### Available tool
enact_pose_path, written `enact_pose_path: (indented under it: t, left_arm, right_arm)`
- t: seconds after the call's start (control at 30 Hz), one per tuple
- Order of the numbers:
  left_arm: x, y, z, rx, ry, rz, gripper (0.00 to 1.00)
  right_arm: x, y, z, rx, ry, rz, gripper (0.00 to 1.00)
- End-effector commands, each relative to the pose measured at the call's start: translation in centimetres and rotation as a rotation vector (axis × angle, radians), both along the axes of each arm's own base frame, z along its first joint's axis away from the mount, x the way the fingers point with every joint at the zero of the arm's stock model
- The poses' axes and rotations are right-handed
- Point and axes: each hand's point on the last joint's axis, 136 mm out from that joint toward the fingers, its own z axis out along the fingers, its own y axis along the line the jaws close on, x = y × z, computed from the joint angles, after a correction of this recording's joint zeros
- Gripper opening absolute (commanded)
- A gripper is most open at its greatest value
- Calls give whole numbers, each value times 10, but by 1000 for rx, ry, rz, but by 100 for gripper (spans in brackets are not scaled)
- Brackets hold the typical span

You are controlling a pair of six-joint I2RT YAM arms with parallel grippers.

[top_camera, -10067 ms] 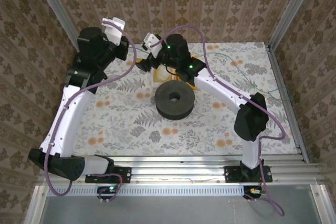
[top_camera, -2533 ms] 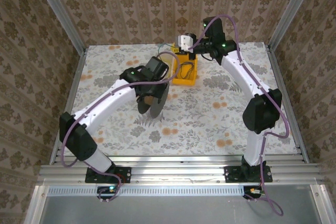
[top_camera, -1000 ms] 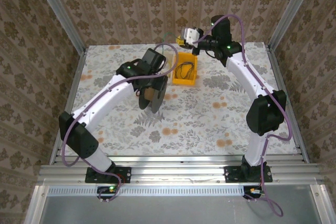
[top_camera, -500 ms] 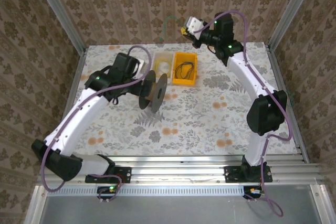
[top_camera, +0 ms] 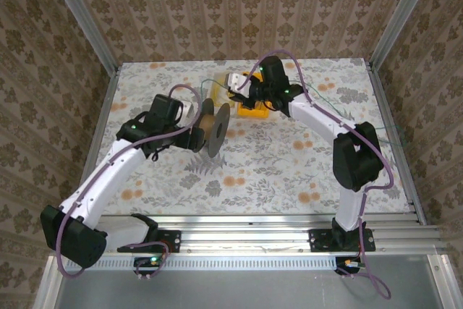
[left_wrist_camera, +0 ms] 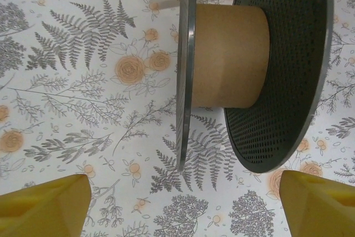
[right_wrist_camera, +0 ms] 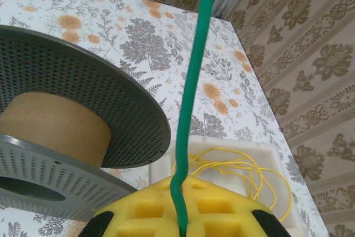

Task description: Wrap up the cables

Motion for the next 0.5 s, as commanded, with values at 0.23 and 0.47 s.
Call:
enact_pose_path:
  t: [0.23, 0.47]
  left_arm:
    - [2, -14, -6, -102, -64, -55, 89]
    - [-3, -19, -10, -170, -75, -111, 93]
  right_arm:
    - [-4, -5, -29, -64, 30, -25, 0]
    - [-2, -1, -57, -130, 44, -61, 0]
